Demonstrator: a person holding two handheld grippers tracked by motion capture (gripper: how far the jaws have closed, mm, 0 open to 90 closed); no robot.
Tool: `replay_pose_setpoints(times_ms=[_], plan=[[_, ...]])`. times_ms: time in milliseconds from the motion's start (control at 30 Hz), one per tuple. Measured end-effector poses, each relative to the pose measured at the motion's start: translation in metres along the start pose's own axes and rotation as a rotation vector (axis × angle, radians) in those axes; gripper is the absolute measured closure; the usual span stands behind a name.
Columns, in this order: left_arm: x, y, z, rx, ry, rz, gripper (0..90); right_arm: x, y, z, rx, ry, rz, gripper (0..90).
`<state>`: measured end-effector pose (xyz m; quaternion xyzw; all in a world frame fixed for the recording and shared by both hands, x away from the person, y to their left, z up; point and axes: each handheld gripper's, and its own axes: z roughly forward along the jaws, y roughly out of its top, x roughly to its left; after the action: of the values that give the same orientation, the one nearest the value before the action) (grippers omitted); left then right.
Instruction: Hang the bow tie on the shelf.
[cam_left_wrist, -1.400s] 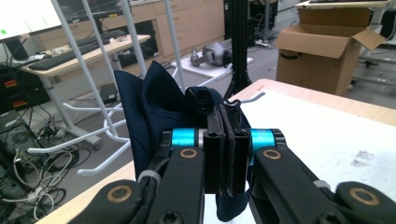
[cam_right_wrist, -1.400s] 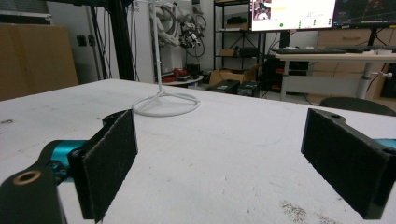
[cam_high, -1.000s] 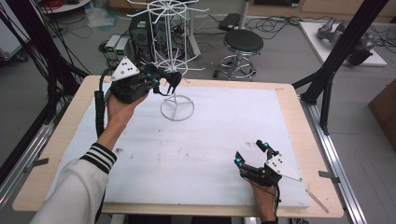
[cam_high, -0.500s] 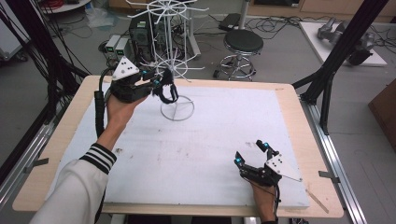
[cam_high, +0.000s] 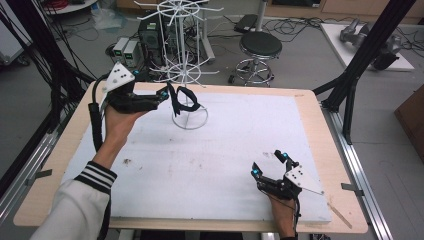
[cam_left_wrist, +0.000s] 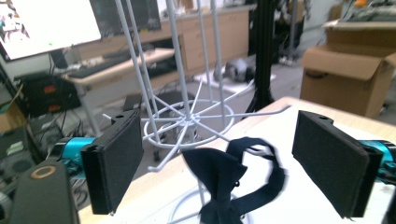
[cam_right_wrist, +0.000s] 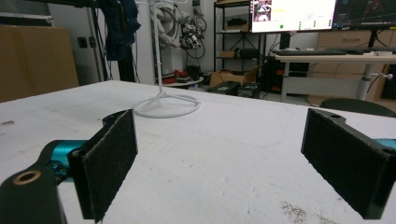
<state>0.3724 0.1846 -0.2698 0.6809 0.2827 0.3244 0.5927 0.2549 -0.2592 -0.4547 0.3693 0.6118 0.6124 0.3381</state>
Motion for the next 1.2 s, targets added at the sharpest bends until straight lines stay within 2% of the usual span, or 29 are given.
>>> replay_pose_setpoints(times_ms=[200, 300, 400, 500, 567, 633, 700, 767, 833, 900, 1000, 1100, 1200], plan=[[-0.008, -0.021, -0.037, -0.050, -0.039, 0.018, 15.2, 0.000, 0.000, 0.000, 0.005, -0.001, -0.004, 9.8], [-0.008, -0.038, -0.058, -0.076, -0.029, 0.024, 15.2, 0.001, 0.000, 0.000, 0.007, -0.001, -0.006, 9.8], [-0.004, -0.058, -0.080, -0.101, -0.025, 0.007, 14.7, 0.001, 0.000, 0.000, 0.006, 0.000, -0.005, 9.8], [0.002, -0.080, -0.098, -0.151, -0.062, -0.031, 13.9, 0.001, 0.000, 0.000, 0.002, 0.000, -0.010, 9.8], [0.006, -0.095, -0.110, -0.174, -0.065, -0.049, 13.5, 0.001, 0.000, 0.000, -0.001, 0.001, -0.011, 9.7], [0.008, -0.109, -0.118, -0.176, -0.060, -0.059, 13.5, 0.002, 0.000, -0.001, 0.000, 0.001, -0.007, 9.8], [0.008, -0.124, -0.126, -0.165, -0.052, -0.051, 13.3, 0.001, 0.000, -0.001, -0.004, 0.000, -0.013, 9.8], [0.009, -0.138, -0.133, -0.159, -0.055, -0.047, 13.3, 0.002, 0.000, -0.001, -0.001, 0.001, -0.007, 9.7], [0.010, -0.151, -0.138, -0.153, -0.047, -0.060, 13.3, 0.001, 0.000, -0.001, -0.004, -0.001, -0.013, 9.8], [0.009, -0.162, -0.140, -0.139, -0.024, -0.071, 13.3, 0.002, 0.000, -0.001, -0.004, -0.001, -0.011, 9.8], [0.006, -0.176, -0.138, -0.123, 0.004, -0.080, 13.3, 0.002, 0.000, -0.001, -0.005, -0.002, -0.013, 9.8], [0.003, -0.188, -0.133, -0.095, 0.005, -0.088, 13.3, 0.002, 0.000, -0.001, -0.005, -0.004, -0.012, 9.8], [0.001, -0.193, -0.130, -0.094, 0.007, -0.095, 13.3, 0.002, 0.000, -0.001, -0.007, -0.004, -0.015, 9.8]])
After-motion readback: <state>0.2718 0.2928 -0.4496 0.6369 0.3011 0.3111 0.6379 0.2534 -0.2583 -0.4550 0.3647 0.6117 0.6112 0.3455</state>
